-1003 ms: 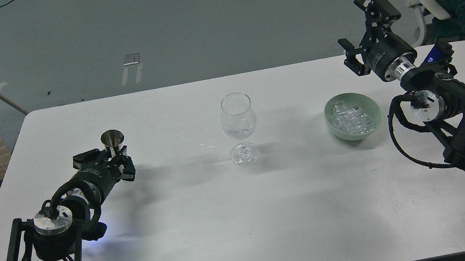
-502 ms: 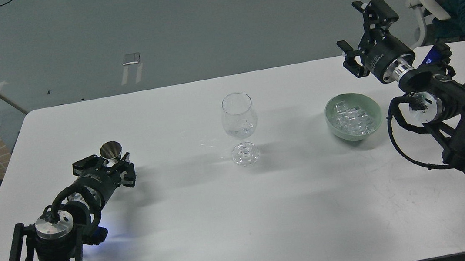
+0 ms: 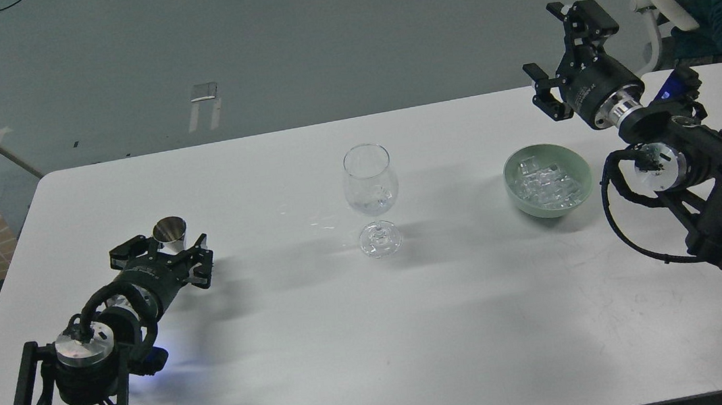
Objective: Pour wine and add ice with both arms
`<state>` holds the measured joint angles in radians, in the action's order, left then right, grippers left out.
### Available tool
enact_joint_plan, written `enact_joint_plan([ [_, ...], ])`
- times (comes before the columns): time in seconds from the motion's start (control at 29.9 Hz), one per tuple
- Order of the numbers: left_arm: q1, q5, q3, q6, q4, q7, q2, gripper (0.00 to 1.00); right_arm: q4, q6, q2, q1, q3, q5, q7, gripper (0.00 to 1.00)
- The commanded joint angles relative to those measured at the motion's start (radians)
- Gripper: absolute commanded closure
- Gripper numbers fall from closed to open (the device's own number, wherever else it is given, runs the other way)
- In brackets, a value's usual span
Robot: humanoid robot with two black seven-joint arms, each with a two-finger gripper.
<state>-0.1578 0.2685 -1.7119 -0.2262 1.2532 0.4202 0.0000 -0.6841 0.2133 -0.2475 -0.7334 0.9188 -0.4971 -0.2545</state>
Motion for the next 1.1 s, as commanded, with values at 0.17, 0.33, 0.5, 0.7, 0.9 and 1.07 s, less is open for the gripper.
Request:
enact_joint_plan([
  [0.17,0.000,0.000,0.000,-0.004,0.000,-0.001,0.000,0.02,0.000,0.000,0.001,0.000,0.000,0.000,0.000,0.00],
  [0.33,0.003,-0.002,-0.015,-0.004,0.000,0.002,0.000,0.02,-0.002,0.000,0.001,0.000,0.000,0.000,0.000,0.00],
  [0.5,0.015,-0.021,-0.048,-0.001,0.000,0.011,0.000,0.02,-0.002,0.000,-0.001,-0.001,0.002,0.000,0.000,0.00],
  [0.7,0.102,-0.080,-0.052,0.014,0.014,0.017,0.021,0.02,-0.002,0.000,-0.001,-0.001,0.002,0.002,0.000,0.00],
  [0.9,0.145,-0.110,-0.060,0.022,0.048,0.038,0.049,0.02,-0.002,0.000,0.001,0.000,0.002,0.000,0.000,0.00],
  [1.07,0.155,-0.112,-0.118,0.025,0.087,0.061,0.064,0.02,-0.002,-0.002,-0.001,0.002,0.002,0.002,0.000,0.00],
])
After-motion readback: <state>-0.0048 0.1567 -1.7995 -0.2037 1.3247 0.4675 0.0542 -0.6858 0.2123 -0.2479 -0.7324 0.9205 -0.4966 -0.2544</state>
